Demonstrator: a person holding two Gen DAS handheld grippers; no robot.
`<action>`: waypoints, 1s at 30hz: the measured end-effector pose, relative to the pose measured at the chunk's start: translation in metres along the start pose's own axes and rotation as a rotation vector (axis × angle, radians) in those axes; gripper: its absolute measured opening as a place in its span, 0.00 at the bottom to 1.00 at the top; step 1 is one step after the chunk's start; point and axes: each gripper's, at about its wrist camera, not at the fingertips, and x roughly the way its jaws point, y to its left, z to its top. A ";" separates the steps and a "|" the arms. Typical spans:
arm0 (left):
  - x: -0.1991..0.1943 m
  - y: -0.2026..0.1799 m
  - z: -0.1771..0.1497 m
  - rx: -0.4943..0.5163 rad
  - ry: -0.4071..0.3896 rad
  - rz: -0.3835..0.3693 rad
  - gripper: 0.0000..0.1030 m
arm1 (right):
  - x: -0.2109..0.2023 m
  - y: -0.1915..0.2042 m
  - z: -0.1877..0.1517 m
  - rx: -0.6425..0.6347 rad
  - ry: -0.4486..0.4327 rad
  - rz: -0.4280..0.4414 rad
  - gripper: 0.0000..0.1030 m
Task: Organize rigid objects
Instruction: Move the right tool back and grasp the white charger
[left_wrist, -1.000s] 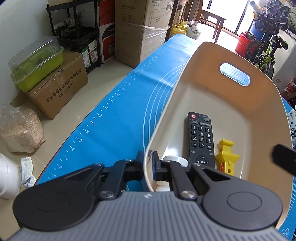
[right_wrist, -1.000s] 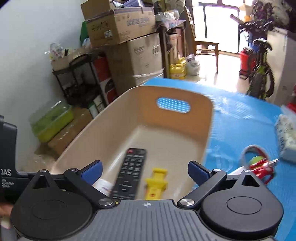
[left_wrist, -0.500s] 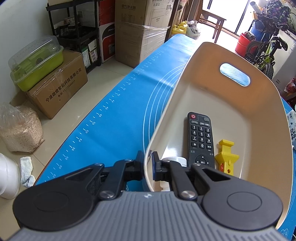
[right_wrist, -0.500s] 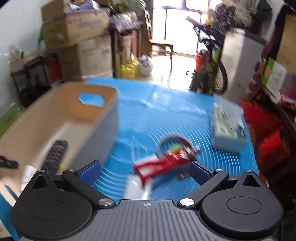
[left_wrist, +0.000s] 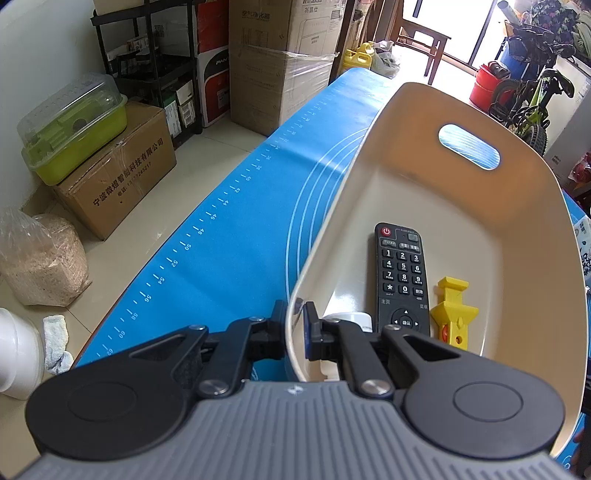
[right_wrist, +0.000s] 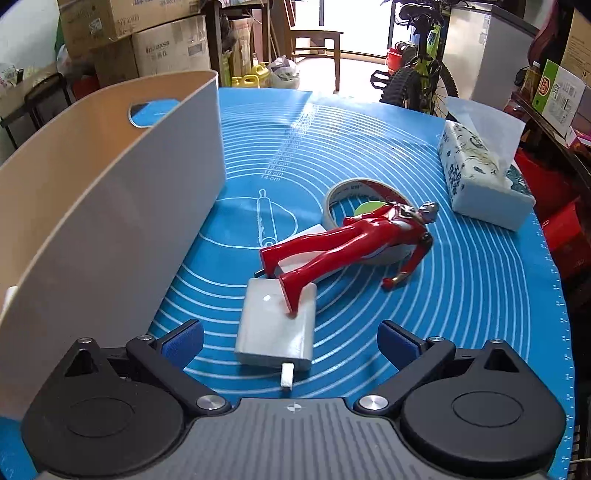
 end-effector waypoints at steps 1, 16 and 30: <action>0.000 0.000 0.001 0.001 0.000 0.001 0.11 | 0.002 0.002 0.000 -0.001 0.001 0.001 0.94; 0.000 0.000 0.001 -0.001 0.000 -0.001 0.11 | 0.003 0.011 -0.006 -0.085 -0.008 0.029 0.49; 0.000 0.002 0.001 -0.006 0.001 -0.005 0.11 | -0.050 -0.007 -0.025 -0.026 -0.019 0.117 0.49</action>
